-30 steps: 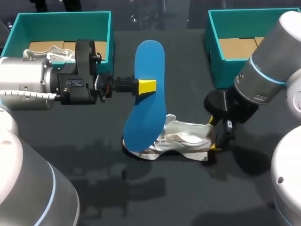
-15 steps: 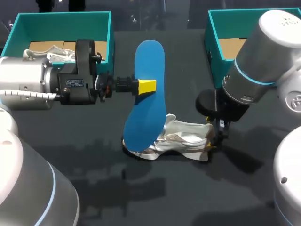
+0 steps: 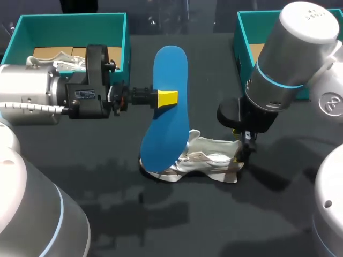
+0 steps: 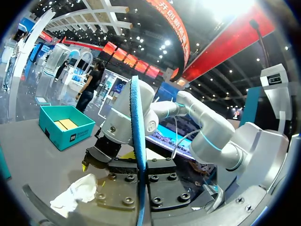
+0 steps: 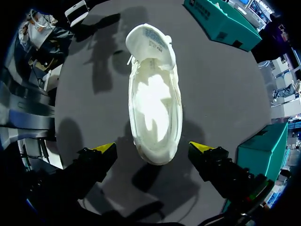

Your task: Take the shoe out of the shoebox, open the shoe tongue, remove and reinsert the insole, then place the shoe into the shoebox

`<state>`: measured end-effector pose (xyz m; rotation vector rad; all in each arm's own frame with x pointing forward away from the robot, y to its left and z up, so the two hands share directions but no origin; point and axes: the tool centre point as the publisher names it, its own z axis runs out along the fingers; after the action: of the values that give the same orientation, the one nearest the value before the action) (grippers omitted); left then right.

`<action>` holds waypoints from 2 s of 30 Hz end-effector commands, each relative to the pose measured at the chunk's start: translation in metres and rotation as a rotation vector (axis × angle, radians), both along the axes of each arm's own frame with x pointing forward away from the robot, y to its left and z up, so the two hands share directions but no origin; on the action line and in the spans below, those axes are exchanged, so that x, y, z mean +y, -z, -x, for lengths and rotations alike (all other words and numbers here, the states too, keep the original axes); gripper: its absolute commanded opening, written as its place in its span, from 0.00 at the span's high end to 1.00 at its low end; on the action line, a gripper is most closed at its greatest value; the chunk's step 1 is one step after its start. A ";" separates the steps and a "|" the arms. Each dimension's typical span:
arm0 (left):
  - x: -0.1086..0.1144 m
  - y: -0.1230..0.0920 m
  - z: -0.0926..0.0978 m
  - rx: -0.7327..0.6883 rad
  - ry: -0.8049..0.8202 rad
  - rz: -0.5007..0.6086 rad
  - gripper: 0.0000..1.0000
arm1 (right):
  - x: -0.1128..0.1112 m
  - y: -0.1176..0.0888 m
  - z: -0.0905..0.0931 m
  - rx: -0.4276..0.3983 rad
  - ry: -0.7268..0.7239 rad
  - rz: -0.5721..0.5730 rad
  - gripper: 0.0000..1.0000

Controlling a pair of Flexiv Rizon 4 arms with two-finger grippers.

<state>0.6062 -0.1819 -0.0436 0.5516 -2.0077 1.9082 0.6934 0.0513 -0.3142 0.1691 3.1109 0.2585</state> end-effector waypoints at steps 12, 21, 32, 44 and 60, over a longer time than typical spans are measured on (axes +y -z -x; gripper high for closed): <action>-0.001 0.001 0.002 0.000 -0.003 0.001 1.00 | 0.019 -0.008 -0.022 -0.021 -0.025 0.021 0.00; -0.001 0.001 0.002 0.000 -0.003 0.001 1.00 | 0.040 0.003 -0.033 -0.034 -0.018 0.040 0.00; -0.001 0.001 0.002 0.000 -0.003 0.001 1.00 | 0.053 0.025 -0.049 -0.061 -0.006 0.063 0.00; -0.001 0.001 0.002 0.000 -0.003 0.001 1.00 | 0.061 0.047 -0.056 -0.046 -0.005 0.059 0.00; -0.001 0.001 0.002 0.000 -0.003 0.001 1.00 | 0.068 0.061 -0.053 -0.006 -0.021 0.048 0.61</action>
<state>0.6063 -0.1818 -0.0435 0.5515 -2.0076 1.9081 0.7452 0.1173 -0.3713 0.1367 3.1059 0.1837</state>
